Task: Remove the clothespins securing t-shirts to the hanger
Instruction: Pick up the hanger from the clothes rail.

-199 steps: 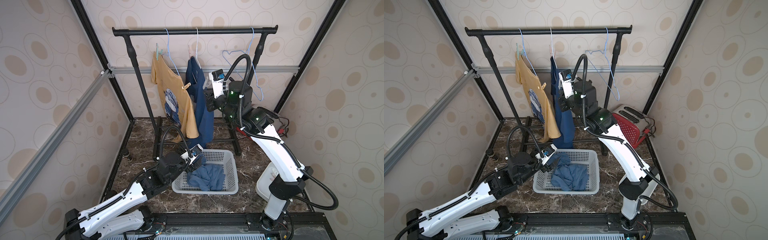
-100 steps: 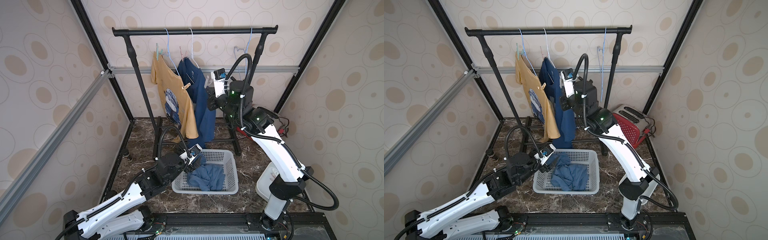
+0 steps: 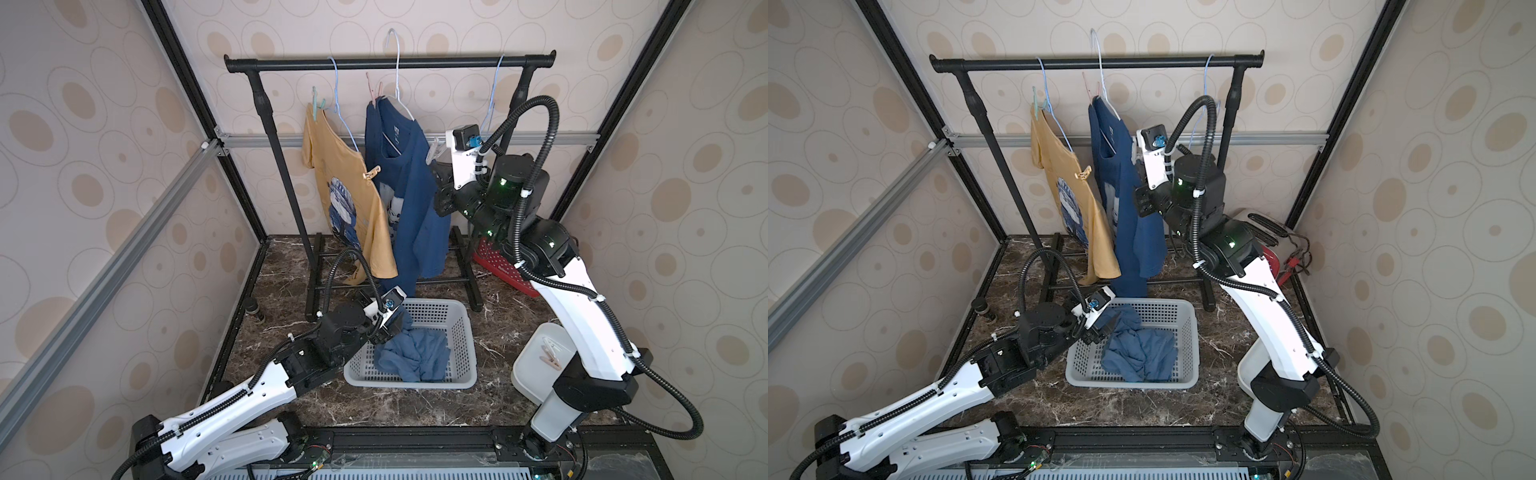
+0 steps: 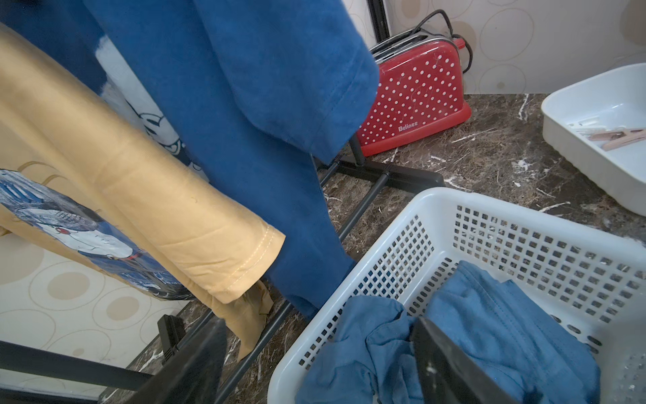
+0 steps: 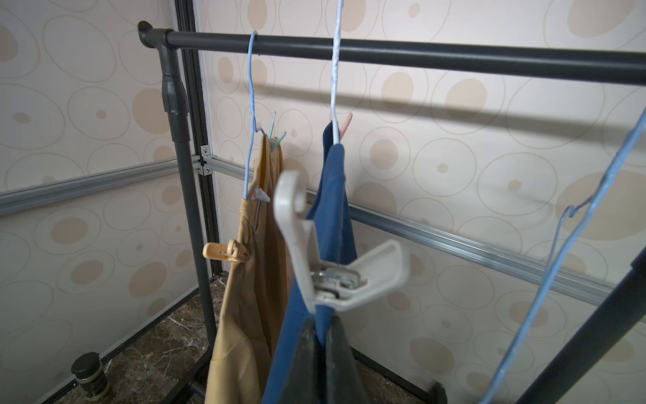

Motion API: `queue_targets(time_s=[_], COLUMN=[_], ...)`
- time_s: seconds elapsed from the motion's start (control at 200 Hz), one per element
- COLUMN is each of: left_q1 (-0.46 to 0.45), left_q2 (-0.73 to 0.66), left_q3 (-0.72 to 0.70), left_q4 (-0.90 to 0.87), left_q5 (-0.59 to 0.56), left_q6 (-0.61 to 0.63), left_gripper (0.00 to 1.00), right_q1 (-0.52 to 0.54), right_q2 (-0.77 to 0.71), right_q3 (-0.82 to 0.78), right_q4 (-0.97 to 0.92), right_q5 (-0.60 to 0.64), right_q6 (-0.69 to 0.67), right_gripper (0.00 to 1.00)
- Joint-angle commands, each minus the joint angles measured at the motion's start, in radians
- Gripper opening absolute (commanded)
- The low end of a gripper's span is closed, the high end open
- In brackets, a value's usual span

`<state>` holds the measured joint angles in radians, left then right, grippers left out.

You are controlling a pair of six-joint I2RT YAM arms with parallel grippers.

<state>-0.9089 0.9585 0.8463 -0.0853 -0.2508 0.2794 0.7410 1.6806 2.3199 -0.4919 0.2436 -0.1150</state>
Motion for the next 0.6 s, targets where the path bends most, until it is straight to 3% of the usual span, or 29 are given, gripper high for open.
queue_targets(time_s=[0.0,0.376,0.596], left_q1=[0.007,0.011,0.013], left_q2=[-0.017,-0.047,-0.069], left_q3=[0.054,0.065,0.061], left_q4=[-0.014,-0.059,-0.069], left_q5=[-0.016,-0.063,-0.219], left_q6=[-0.023,-0.037,-0.087], left_gripper=[0.84,0.85,0.86], right_q1=[0.007,0.007,0.006], right_q2=[-0.070,-0.300,-0.390], right_q3=[0.041,-0.126,-0.112], right_q4=[0.053,-0.009,-0.121], right_q5=[0.007,-0.125,-0.249], right_q6=[-0.038,0.004,0.021], right_gripper=[0.00,0.00,0.00])
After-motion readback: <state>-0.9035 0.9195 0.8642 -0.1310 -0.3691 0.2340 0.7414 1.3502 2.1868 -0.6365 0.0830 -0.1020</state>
